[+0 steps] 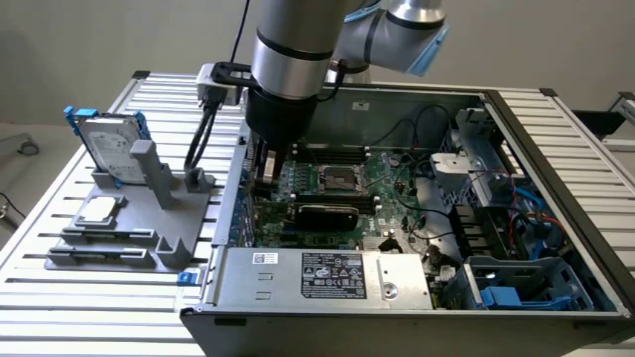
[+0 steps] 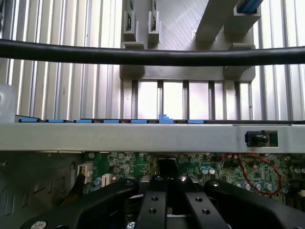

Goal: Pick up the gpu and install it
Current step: 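Press down on the gpu until it lock into place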

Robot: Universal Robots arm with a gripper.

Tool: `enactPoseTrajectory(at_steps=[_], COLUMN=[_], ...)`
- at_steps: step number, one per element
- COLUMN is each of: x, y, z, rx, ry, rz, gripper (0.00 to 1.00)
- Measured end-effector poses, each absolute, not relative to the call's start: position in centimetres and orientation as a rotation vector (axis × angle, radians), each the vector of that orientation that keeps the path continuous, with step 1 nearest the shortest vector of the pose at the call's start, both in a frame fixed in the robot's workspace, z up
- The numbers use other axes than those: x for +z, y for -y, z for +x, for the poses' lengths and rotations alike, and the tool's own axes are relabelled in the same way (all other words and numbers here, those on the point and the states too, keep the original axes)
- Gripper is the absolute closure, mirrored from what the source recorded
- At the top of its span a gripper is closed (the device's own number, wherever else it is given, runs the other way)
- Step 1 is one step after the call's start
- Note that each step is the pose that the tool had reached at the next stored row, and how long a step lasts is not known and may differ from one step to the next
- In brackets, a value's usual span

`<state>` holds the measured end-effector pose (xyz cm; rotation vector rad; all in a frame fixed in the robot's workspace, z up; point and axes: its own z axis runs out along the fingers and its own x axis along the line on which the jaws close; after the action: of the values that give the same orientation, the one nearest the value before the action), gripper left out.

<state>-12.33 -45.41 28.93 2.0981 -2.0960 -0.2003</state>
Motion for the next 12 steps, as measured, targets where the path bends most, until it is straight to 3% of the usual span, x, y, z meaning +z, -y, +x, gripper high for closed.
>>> enactPoseTrajectory(at_steps=[12], x=[29.11], y=[45.30], z=[-12.34], rx=[-0.182], ry=[2.091], rz=[2.075], gripper=[0.89])
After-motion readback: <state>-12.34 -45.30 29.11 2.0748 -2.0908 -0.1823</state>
